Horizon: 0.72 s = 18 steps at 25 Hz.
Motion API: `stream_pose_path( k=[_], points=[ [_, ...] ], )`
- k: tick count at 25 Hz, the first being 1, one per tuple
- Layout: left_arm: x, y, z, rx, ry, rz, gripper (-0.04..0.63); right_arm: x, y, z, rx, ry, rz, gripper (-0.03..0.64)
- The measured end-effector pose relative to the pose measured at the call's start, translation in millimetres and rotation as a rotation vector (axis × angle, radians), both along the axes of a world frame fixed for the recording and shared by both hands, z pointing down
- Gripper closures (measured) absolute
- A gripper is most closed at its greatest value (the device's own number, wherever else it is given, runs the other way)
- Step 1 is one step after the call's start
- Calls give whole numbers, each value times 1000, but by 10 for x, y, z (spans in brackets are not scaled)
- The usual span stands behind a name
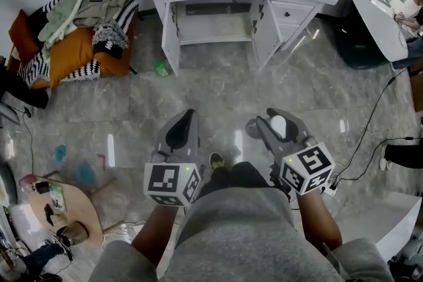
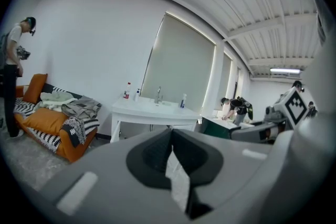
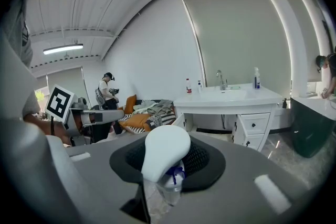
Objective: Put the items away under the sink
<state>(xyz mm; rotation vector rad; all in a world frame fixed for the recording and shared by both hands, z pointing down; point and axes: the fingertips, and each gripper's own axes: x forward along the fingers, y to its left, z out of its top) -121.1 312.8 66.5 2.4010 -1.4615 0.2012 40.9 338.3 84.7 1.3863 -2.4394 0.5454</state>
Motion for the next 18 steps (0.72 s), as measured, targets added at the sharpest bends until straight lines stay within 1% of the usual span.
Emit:
stream_pose_path(
  k=[7,13,18],
  points=[
    [-84,45,-47,4,25,-11,583,3,29,-139,27,4,20,488],
    [-178,47,-88,22,30,-23,583,4,-3,-214,54,12,30,488],
    [-172,20,-125,39,31,-22,583,13,-67,-214,65,19,31,488]
  ],
)
